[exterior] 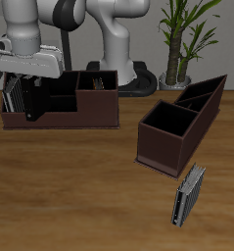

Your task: Place the orange book into the back desk caddy's right compartment and place the right striped book into the back desk caddy's left compartment and place the black book into the back desk caddy's left compartment

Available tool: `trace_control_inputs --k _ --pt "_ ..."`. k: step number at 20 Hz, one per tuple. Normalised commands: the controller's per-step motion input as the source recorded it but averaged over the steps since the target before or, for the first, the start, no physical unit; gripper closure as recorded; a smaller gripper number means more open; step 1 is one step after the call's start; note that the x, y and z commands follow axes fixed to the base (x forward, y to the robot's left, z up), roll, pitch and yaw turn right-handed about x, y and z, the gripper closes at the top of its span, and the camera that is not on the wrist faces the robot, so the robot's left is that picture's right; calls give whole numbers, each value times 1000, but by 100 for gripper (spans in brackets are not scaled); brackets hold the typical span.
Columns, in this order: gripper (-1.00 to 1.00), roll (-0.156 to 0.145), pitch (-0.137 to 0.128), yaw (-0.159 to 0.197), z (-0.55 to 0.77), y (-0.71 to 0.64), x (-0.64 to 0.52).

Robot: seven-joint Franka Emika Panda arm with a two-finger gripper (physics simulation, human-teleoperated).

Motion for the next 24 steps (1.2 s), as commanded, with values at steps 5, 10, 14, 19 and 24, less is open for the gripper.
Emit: trace_control_inputs --k 5,10,14,19,24 --pt "100 -79 -42 120 758 -511 -238" --pt "100 -38 50 119 274 -530 -378" --pt "100 25 78 93 -74 -30 -350" --pt "100 50 56 49 -119 271 -365" --pt "100 24 24 -4 -103 162 -249"
